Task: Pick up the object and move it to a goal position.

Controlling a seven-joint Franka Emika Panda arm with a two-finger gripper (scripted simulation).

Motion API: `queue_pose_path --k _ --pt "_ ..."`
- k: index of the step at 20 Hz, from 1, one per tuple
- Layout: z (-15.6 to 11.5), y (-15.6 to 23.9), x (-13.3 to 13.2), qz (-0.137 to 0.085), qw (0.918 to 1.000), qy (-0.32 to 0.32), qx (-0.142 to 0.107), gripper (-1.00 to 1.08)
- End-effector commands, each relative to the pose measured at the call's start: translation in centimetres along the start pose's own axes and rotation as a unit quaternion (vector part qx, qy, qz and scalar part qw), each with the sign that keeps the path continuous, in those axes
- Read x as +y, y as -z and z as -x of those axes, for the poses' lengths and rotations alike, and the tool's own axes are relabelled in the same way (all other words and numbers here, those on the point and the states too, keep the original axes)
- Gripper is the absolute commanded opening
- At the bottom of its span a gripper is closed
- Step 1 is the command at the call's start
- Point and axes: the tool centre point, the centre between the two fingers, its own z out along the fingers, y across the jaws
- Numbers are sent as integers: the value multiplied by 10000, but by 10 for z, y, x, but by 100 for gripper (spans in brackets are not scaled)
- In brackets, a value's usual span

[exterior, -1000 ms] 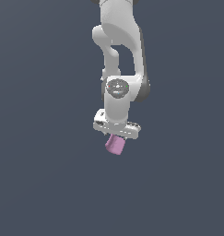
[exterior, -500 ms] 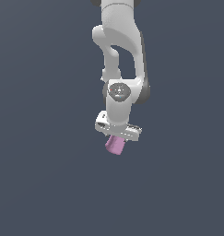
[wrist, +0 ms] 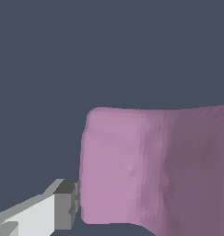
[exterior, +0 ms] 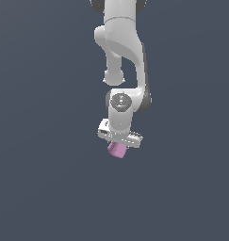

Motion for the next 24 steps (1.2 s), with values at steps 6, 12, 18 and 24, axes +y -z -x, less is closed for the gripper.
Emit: queue_pose_path --k 6,12,18,24 --pt "0 -15 -2 1 10000 5 -13 -100" --pt "0 -15 -2 1 10000 5 -13 -100" --pt "-4 -7 1 -12 10000 -17 44 -100" --pt "-2 6 9 -12 10000 -16 41 -100"
